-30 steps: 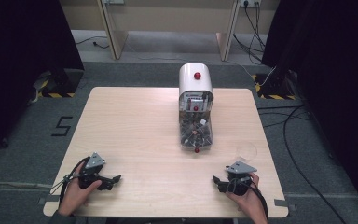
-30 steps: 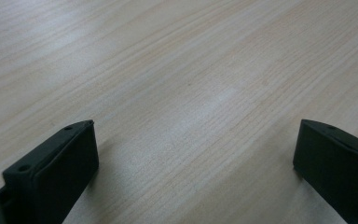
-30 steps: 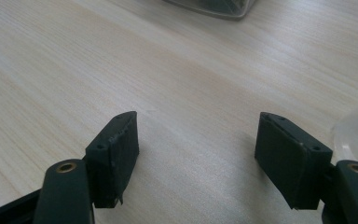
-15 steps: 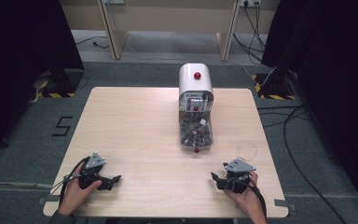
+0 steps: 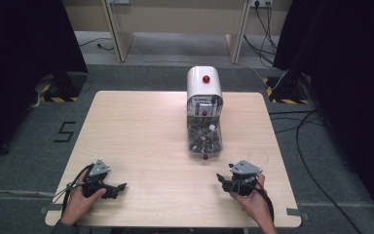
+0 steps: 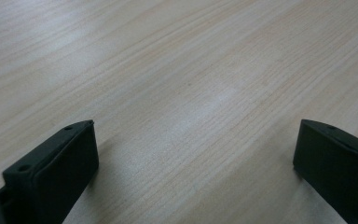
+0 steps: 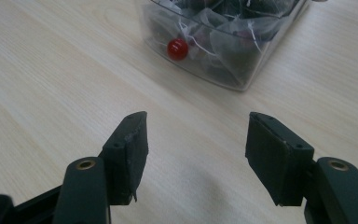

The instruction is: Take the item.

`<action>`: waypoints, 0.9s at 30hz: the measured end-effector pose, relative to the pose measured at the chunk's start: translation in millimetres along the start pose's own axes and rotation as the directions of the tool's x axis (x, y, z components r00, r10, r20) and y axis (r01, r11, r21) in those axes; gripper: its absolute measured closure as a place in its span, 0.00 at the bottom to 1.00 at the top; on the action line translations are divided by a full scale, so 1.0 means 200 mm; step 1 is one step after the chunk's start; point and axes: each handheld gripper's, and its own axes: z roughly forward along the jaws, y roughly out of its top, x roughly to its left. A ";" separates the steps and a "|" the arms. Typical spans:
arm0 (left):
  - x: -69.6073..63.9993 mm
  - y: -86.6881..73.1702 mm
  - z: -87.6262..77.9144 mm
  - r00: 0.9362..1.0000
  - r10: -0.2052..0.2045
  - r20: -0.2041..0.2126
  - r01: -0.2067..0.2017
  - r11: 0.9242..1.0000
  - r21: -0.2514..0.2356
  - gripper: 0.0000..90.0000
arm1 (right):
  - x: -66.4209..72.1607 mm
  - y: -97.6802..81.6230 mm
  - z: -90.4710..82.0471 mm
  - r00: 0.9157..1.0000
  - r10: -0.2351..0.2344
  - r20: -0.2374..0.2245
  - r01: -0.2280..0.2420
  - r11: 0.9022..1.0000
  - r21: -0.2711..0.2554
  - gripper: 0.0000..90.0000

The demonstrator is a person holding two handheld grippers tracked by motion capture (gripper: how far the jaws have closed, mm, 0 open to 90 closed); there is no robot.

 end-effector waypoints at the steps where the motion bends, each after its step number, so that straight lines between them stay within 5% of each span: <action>1: 0.00 0.00 0.00 1.000 0.000 0.000 0.000 1.000 0.000 0.00 | 0.01 0.01 0.01 1.000 -0.002 0.001 0.002 1.000 -0.004 0.45; 15: 0.00 0.00 0.00 1.000 0.000 0.000 0.000 1.000 0.000 0.00 | 0.07 0.25 0.08 0.997 -0.077 0.028 0.079 0.995 -0.062 0.49; 27: 0.00 0.00 0.00 1.000 0.000 0.000 0.000 1.000 0.000 0.00 | 0.05 0.37 0.17 0.997 -0.068 0.037 0.071 0.995 -0.074 0.53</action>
